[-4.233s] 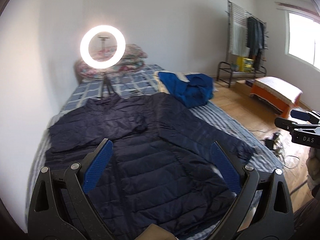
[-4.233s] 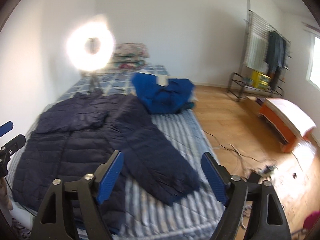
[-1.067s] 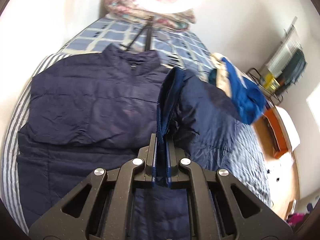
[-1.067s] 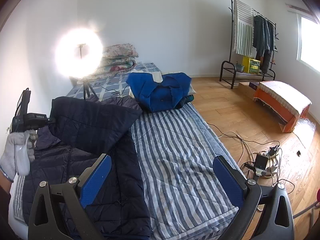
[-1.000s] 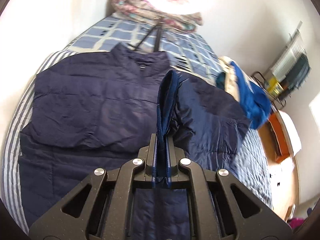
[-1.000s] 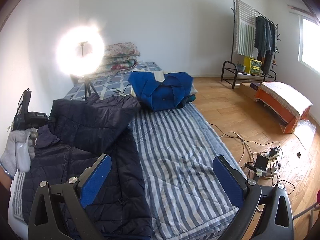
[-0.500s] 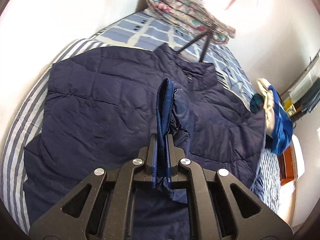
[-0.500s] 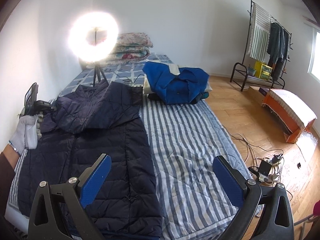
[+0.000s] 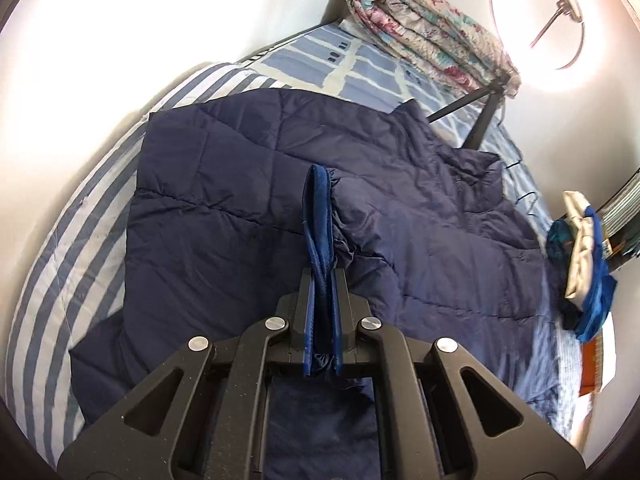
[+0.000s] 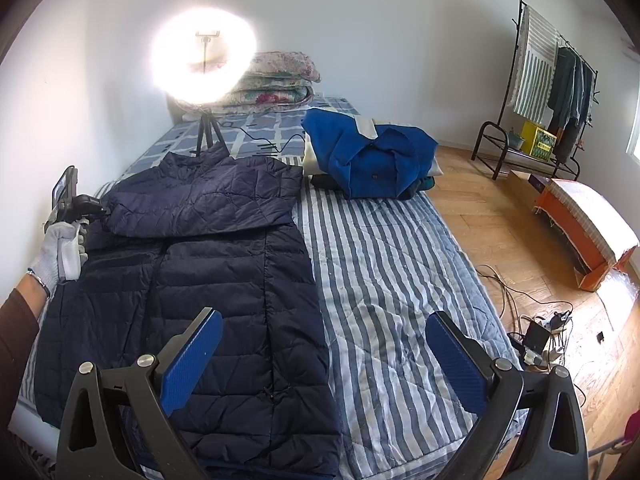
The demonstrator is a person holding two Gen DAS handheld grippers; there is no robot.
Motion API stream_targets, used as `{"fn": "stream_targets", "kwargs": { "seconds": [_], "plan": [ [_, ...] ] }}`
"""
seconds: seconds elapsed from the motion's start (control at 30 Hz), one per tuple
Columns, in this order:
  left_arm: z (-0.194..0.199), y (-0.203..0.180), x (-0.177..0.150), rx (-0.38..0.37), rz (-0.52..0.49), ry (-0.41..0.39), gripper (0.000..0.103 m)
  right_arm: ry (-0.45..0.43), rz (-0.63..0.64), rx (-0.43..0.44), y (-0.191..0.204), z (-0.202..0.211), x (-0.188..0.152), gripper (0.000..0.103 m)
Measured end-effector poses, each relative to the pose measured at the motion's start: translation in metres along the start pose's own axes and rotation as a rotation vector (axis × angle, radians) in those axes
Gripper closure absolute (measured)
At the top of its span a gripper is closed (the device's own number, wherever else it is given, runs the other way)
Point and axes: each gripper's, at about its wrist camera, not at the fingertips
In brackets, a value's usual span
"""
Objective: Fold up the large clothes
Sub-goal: 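Open the left tool to release the sleeve and pull back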
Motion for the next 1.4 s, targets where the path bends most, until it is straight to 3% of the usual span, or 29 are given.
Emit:
{"fn": "stream_targets", "kwargs": {
  "seconds": [0.13, 0.3, 0.6, 0.8, 0.93, 1.03, 1.4],
  "plan": [
    [-0.015, 0.008, 0.000, 0.013, 0.009, 0.014, 0.098, 0.009, 0.007, -0.012, 0.001, -0.003, 0.000, 0.001],
    [-0.018, 0.007, 0.001, 0.083, -0.027, -0.003, 0.068, 0.013, 0.007, -0.008, 0.001, -0.005, 0.001, 0.000],
    [0.008, 0.012, 0.005, 0.139, -0.057, -0.040, 0.066, -0.006, 0.004, -0.019, -0.001, -0.001, 0.002, 0.000],
    [0.061, 0.011, 0.006, 0.113, -0.096, -0.087, 0.066, -0.044, -0.022, -0.033, -0.011, 0.009, 0.002, 0.000],
    [0.108, 0.007, 0.002, 0.101, -0.145, -0.132, 0.057, -0.077, -0.029, -0.043, -0.015, 0.017, 0.002, 0.000],
    [0.145, 0.004, -0.005, 0.082, -0.178, -0.157, 0.055, -0.108, -0.028, -0.044, -0.018, 0.023, 0.001, 0.000],
    [0.280, 0.020, -0.051, 0.058, -0.235, -0.239, 0.042, -0.177, 0.005, -0.022, -0.016, 0.027, -0.003, 0.000]
  ]
}}
Point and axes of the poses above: each gripper's, at about its wrist camera, not at the fingertips, and z roughly against the way its jaws point, y to its left, x to its top, and after that the axes turned 9 degrees about x, right-handed
